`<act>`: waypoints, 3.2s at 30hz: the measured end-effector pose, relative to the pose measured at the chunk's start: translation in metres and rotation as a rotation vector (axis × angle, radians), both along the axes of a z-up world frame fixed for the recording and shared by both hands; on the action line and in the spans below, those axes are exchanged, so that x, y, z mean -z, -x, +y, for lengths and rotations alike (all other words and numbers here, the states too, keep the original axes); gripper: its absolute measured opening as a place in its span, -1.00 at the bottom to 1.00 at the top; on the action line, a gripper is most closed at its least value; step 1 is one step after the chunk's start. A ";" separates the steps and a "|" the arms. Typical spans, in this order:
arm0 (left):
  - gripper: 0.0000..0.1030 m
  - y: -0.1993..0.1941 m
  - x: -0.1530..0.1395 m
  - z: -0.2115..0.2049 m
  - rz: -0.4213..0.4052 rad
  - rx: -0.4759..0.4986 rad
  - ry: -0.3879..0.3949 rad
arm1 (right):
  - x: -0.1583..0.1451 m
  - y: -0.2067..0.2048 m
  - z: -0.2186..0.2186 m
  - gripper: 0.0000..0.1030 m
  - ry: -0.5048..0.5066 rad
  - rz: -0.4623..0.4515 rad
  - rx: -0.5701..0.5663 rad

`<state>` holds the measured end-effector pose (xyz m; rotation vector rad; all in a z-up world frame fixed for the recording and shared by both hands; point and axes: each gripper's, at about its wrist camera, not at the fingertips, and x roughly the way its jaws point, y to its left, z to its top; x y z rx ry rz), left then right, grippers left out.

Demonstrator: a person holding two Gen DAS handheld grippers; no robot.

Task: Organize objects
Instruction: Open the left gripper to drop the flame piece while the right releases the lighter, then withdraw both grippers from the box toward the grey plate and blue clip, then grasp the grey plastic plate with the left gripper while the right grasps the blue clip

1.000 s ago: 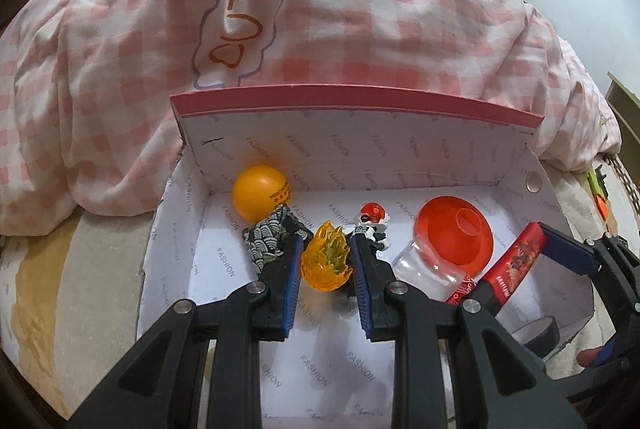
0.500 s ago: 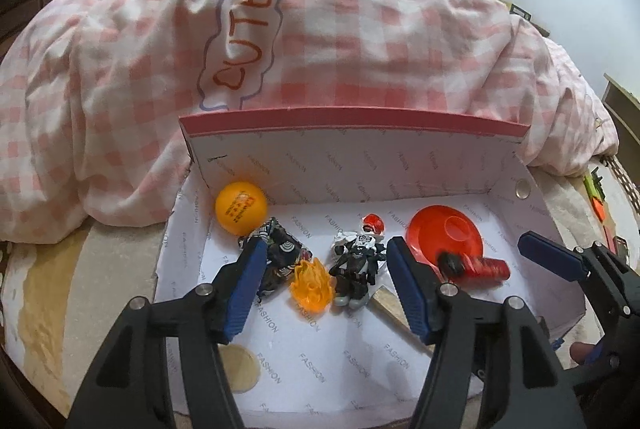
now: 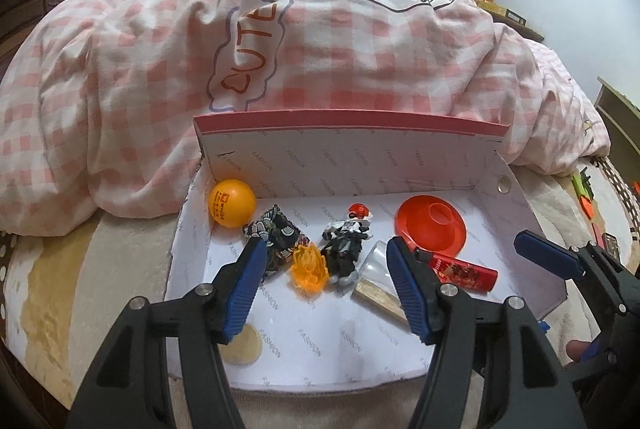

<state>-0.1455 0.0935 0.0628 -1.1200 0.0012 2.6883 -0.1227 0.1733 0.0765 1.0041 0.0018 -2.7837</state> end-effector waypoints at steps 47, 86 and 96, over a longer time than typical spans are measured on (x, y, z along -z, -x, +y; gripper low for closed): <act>0.22 -0.105 0.047 -0.017 -0.110 0.016 0.038 | 0.047 -0.067 0.066 0.67 0.049 -0.184 0.217; 0.40 -0.144 0.050 0.042 -0.261 0.055 0.007 | 0.043 -0.110 0.054 -0.10 0.027 -0.150 0.166; 0.50 -0.136 0.056 0.049 -0.239 0.022 0.032 | 0.050 -0.111 0.059 -0.10 0.040 -0.162 0.176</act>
